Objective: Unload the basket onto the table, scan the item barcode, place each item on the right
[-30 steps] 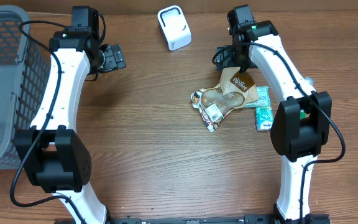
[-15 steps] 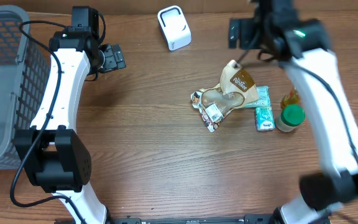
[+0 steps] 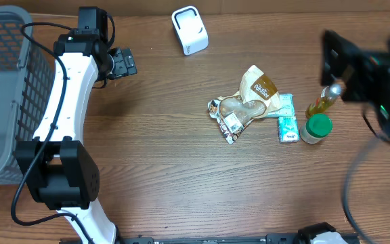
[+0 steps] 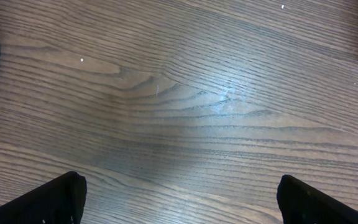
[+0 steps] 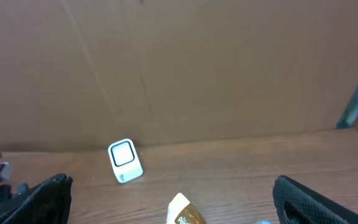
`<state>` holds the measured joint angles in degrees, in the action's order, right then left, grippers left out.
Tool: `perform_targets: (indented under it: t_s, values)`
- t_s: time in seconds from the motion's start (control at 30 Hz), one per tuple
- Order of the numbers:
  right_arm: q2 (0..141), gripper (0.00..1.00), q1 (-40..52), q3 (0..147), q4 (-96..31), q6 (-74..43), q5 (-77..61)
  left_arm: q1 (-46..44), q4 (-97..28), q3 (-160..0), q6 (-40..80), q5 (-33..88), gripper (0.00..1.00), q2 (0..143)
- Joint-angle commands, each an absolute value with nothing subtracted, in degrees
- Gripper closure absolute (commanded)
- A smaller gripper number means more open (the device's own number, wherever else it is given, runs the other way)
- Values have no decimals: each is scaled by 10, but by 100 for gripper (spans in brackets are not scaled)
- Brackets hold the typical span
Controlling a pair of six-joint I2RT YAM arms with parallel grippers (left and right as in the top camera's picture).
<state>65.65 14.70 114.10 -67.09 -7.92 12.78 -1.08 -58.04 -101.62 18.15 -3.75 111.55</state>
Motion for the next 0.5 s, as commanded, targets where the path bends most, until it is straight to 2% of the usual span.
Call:
perform_targets:
  t_s: [0.0,0.27,0.47]
  values:
    - [634,0,146,1146,-697,-83,145,-12,-580,-1024,184,-45,1,1113]
    - [556,0,144,1142,-804,-92,108,-12,-580,-1024,184,-45,1,1113]
    - [434,0,144,1042,-827,-92,90,-12,-580,-1024,184,-45,0,1113]
